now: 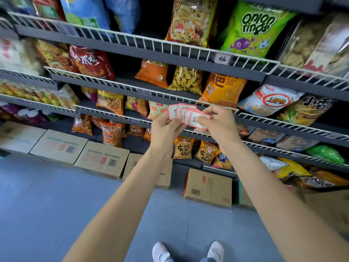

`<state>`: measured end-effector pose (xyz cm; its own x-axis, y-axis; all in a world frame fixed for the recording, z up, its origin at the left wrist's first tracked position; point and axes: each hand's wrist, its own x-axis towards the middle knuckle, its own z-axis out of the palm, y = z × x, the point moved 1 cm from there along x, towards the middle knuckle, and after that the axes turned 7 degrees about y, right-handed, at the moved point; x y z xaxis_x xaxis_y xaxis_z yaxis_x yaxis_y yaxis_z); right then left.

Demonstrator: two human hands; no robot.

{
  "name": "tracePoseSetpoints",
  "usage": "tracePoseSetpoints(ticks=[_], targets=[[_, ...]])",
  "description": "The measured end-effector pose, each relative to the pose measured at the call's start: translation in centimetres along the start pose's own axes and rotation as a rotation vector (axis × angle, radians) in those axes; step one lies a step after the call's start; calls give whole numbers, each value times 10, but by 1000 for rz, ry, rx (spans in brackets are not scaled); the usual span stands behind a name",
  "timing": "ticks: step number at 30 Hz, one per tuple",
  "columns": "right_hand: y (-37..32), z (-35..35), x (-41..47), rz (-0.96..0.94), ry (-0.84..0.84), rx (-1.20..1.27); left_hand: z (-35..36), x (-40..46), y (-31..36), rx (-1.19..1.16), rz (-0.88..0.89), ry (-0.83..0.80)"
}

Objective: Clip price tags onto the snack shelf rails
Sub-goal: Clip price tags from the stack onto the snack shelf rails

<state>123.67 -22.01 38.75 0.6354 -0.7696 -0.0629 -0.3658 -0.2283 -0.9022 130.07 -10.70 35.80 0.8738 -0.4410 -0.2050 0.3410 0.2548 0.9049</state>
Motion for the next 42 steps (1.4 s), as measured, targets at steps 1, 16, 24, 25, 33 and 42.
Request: tracePoseSetpoints(ticks=[1, 16, 24, 25, 33, 42], targets=[[-4, -2, -1, 3, 9, 9, 1, -1, 5, -9, 1, -17], [-37, -44, 0, -49, 67, 118, 30, -7, 45, 8, -2, -122], [-57, -52, 11, -119, 117, 43, 67, -3, 65, 414, 185, -78], [-59, -55, 14, -112, 105, 39, 71, 0, 68, 468, 209, -65], [-60, -95, 31, -169, 6, -105, 109, 10, 77, 775, 339, -153], [-30, -184, 42, -202, 160, -105, 195, 1, 48, 875, 345, -368]])
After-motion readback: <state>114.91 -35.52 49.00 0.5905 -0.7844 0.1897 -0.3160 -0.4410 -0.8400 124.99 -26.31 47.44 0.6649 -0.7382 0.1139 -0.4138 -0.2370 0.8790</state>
